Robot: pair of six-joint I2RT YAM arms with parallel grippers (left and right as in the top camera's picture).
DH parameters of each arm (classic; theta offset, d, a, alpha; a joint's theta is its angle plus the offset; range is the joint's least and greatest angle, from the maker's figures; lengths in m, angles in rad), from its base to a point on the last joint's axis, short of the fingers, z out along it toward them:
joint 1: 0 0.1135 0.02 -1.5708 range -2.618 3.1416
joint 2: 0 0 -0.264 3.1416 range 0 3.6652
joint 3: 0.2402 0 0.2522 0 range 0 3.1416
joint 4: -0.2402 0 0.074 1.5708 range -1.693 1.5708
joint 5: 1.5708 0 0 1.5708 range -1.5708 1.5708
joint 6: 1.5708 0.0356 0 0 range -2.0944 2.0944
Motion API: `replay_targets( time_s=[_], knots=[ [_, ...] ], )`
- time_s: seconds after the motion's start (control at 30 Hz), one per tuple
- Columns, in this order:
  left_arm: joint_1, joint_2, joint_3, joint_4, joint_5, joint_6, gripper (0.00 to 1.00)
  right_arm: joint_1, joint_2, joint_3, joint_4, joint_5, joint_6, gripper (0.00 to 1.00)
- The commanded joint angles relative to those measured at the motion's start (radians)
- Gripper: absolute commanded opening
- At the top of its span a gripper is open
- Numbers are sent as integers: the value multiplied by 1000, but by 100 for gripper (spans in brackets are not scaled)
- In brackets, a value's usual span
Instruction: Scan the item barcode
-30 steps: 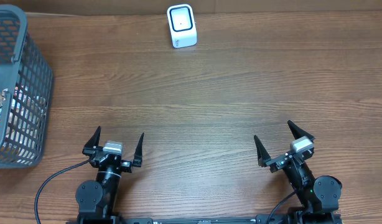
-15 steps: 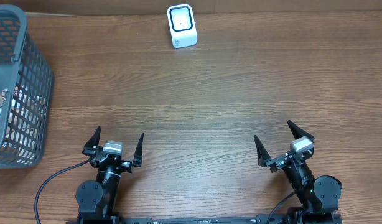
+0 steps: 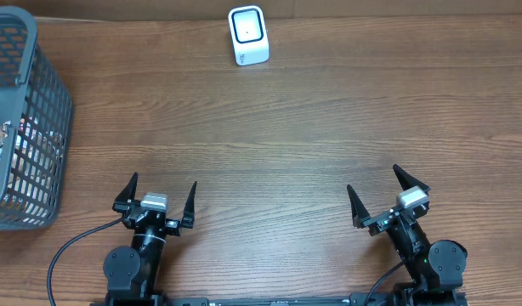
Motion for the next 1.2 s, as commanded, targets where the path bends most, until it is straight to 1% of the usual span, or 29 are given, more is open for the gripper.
replay_targets(
  time_s=[0.0, 0.23, 0.43, 0.6, 0.9, 1.03, 1.17],
  knots=[
    [-6, -11, -6, 1, 9, 11, 99, -1, -12, -13, 6, -6, 7, 100],
    [-6, -11, -5, 1, 13, -125, 100, -1, -12, -13, 6, -6, 7, 100],
    [-6, -11, 18, -6, 66, -124, 100, -1, -12, -13, 7, -6, 7, 100],
    [-6, -10, 66, -52, 92, -147, 100, -1, -12, -13, 6, -6, 7, 100],
    [-6, -1, 191, -136, 117, -146, 100, -1, -12, -13, 7, -6, 7, 100],
    [-6, 61, 269, -140, 142, -146, 100, -1, -12, -13, 6, -6, 7, 100],
    [-6, 189, 380, -147, 170, -146, 100, -1, -12, -13, 7, -6, 7, 100]
  ],
)
